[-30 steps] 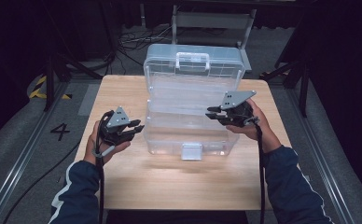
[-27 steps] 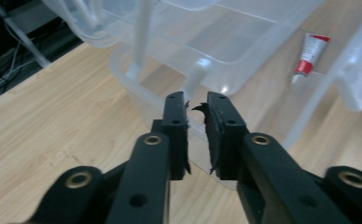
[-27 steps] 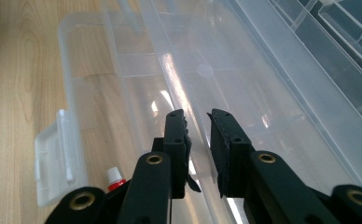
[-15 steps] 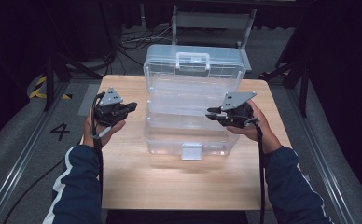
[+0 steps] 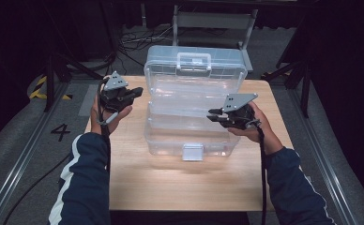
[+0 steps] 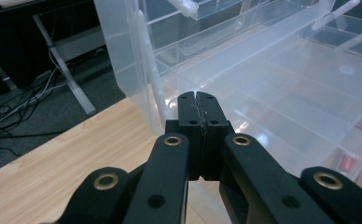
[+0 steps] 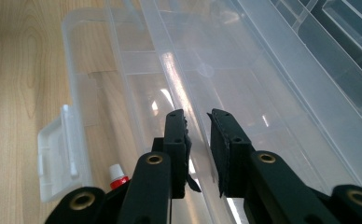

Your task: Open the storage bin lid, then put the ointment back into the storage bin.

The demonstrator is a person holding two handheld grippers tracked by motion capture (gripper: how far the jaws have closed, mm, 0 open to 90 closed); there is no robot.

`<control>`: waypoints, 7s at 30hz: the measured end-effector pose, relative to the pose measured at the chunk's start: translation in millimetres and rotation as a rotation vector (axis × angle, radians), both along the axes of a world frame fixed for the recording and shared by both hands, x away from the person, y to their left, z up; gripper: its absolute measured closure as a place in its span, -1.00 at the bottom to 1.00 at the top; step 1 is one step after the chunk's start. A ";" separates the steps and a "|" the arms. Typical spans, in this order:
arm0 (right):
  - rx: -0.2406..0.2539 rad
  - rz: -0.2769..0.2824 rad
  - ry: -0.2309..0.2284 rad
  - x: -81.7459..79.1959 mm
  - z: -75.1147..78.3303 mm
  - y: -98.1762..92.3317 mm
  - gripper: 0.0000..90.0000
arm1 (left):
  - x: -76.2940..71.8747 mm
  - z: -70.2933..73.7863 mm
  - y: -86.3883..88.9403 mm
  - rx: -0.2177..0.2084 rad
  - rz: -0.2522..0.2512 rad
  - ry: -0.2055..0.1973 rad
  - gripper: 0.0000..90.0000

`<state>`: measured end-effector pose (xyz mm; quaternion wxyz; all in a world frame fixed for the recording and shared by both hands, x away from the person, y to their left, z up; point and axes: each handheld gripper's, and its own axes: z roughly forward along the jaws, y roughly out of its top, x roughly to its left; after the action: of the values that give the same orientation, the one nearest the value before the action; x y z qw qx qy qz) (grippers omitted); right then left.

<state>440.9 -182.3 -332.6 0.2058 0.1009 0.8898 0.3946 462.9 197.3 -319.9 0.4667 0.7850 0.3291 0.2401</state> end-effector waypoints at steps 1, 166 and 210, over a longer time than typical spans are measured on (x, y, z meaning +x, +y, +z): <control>0.000 0.000 0.000 -0.2 -0.1 -0.1 0.72 | 2.4 0.9 -2.6 -0.010 0.001 0.007 1.00; 0.052 -0.145 0.039 -52.2 -23.4 -87.0 0.36 | -43.8 -48.6 0.6 0.021 -0.153 0.022 1.00; -0.003 -0.270 0.105 -42.9 -52.8 -117.6 0.09 | -65.3 -61.5 5.7 0.120 -0.162 0.055 1.00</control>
<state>398.1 -300.0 -385.4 0.2104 0.2397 0.8782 0.3564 397.6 203.1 -381.4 0.4275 0.8419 0.2624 0.1991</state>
